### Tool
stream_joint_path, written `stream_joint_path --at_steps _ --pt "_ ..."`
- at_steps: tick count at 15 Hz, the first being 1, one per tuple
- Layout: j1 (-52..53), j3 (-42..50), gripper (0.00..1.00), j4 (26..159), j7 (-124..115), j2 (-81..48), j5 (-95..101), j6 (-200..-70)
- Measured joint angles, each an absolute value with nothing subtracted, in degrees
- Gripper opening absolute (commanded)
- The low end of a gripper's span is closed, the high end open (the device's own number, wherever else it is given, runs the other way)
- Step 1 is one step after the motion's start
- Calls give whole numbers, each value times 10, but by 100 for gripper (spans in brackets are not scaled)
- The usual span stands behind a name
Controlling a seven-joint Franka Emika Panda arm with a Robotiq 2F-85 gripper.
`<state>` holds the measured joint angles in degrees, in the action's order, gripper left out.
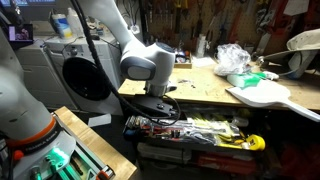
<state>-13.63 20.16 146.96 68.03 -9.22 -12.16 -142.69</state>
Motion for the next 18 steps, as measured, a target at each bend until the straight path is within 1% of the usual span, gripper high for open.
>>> stream_joint_path --at_steps 9,10,13,14,18 --pt "-218 110 100 1425 701 -215 -153 -1493" --pt "-229 101 98 1422 705 -222 -154 -1499" --pt "-259 74 81 1414 715 -238 -163 -1517" --pt "-268 65 69 1411 720 -241 -169 -1521" --pt "-287 43 39 1405 723 -251 -177 -1527"
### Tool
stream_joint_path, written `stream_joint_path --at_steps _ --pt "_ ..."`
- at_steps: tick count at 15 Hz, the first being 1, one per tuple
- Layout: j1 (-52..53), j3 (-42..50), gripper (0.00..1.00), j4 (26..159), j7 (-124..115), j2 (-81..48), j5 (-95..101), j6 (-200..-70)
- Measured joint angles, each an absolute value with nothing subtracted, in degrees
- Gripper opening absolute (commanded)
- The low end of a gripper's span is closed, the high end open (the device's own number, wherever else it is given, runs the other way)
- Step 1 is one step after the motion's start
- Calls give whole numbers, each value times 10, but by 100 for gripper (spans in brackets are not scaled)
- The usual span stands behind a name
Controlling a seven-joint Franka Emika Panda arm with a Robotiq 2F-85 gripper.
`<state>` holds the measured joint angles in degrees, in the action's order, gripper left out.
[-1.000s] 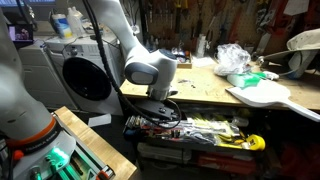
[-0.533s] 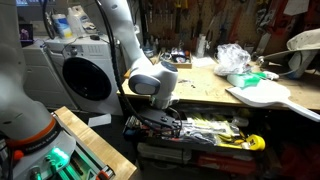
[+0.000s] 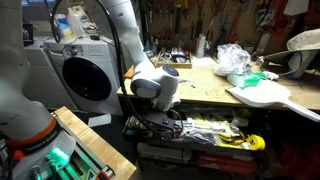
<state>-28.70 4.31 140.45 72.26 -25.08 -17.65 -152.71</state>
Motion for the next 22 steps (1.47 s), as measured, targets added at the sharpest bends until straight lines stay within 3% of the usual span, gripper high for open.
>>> stream_joint_path --at_steps 2,3,6,12,20,21,22 --pt "-287 42 29 1404 723 -253 -176 -1527" --pt "-287 43 12 1404 722 -254 -175 -1527" --pt "-287 43 7 1404 720 -254 -171 -1527" --pt "-310 48 9 1415 749 -200 -174 -1477" --pt "-390 165 8 1309 842 -101 -258 -1163" --pt "-399 180 24 1282 841 -105 -274 -1130" --pt "-407 191 24 1255 837 -112 -292 -1103"
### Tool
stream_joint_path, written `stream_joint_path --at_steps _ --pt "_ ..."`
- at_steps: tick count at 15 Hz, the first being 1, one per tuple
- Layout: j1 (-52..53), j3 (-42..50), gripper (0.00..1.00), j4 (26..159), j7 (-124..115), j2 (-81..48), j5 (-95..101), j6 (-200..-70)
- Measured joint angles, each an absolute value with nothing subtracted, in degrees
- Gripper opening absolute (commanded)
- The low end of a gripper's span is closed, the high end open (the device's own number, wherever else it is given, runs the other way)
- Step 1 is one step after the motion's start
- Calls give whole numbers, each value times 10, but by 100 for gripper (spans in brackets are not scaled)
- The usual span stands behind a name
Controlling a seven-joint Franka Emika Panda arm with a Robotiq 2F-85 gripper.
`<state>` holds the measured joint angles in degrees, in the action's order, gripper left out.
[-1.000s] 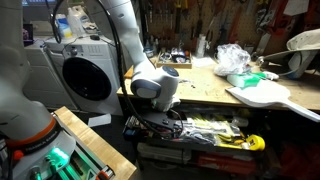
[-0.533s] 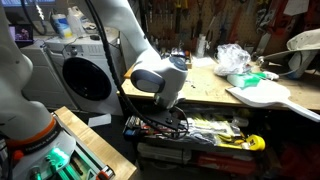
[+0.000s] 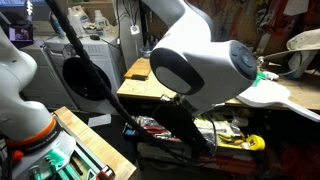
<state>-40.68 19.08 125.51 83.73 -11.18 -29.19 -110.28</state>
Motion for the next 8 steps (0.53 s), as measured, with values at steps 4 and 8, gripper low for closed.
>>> stream_joint_path --at_steps 4,8 --pt "-418 200 24 1212 833 -135 -315 -1072" --pt "-416 198 9 1211 833 -143 -317 -1072"
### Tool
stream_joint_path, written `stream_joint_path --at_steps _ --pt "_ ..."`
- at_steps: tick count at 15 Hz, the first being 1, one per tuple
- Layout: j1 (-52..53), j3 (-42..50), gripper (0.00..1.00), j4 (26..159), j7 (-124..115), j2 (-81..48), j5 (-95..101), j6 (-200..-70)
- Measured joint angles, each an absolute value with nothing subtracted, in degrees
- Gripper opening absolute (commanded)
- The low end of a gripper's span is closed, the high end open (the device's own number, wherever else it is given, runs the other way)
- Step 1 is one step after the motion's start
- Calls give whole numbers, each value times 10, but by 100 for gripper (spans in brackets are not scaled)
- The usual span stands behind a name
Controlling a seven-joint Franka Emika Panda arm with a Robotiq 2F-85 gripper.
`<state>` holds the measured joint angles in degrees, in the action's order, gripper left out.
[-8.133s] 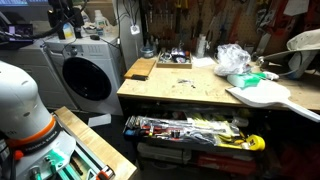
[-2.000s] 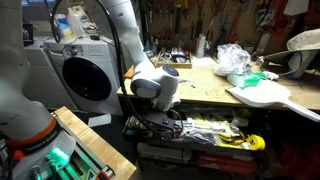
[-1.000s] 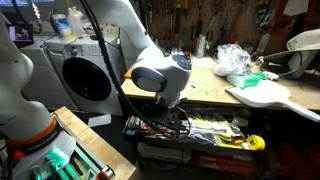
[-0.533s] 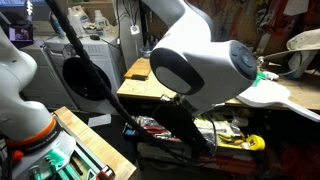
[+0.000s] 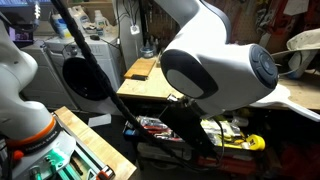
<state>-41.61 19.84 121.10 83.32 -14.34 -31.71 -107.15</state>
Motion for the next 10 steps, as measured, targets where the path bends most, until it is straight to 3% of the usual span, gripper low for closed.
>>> stream_joint_path --at_steps 10 --pt "-430 176 9 1016 668 -291 -395 -1064"
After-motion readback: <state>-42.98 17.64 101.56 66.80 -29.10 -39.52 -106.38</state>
